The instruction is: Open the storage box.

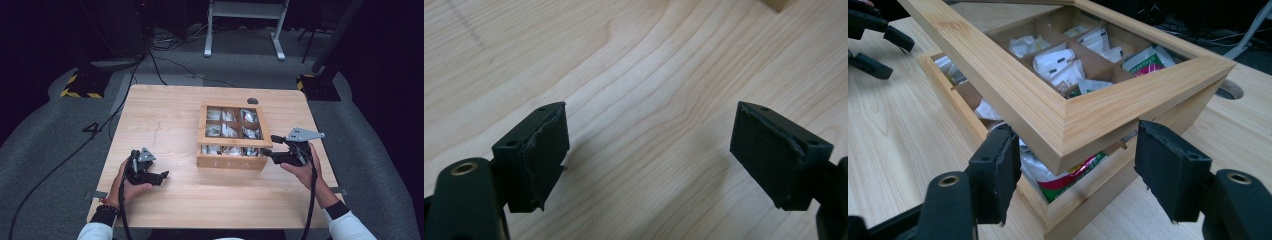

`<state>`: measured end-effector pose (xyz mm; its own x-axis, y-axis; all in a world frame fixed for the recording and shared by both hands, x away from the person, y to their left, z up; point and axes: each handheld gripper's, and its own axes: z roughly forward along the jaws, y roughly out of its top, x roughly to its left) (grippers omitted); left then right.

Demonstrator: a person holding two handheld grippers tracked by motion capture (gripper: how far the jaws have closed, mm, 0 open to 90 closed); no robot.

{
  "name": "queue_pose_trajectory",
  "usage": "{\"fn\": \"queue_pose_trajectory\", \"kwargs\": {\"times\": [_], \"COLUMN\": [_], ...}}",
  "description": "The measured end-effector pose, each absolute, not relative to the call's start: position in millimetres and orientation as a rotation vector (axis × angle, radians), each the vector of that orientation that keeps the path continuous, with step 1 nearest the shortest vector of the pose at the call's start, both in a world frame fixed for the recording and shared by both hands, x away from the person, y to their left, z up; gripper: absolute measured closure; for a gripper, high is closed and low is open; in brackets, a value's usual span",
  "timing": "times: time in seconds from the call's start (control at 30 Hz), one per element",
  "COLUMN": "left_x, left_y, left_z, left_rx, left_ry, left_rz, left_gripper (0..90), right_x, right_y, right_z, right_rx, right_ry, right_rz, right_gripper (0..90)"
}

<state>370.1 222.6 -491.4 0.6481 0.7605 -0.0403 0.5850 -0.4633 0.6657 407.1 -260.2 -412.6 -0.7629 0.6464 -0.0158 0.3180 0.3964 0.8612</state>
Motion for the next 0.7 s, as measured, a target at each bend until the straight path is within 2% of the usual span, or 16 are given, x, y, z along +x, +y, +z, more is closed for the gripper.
{"fn": "queue_pose_trajectory", "kwargs": {"times": [0.5,0.7], "left_x": [390.0,402.0], "left_y": [160.4,142.6], "left_z": [-441.6,-419.9], "left_rx": [2.141,2.094], "left_ry": [0.821,0.787], "left_rz": [0.453,0.49], "left_gripper": [16.7,17.0], "right_x": [411.0,411.4], "right_y": [-260.3,-260.2], "right_z": [-403.1,-401.5], "right_rx": [0.849,0.846], "right_ry": [2.284,2.282], "right_rz": [1.341,1.339], "right_gripper": [35.0,35.0]}}
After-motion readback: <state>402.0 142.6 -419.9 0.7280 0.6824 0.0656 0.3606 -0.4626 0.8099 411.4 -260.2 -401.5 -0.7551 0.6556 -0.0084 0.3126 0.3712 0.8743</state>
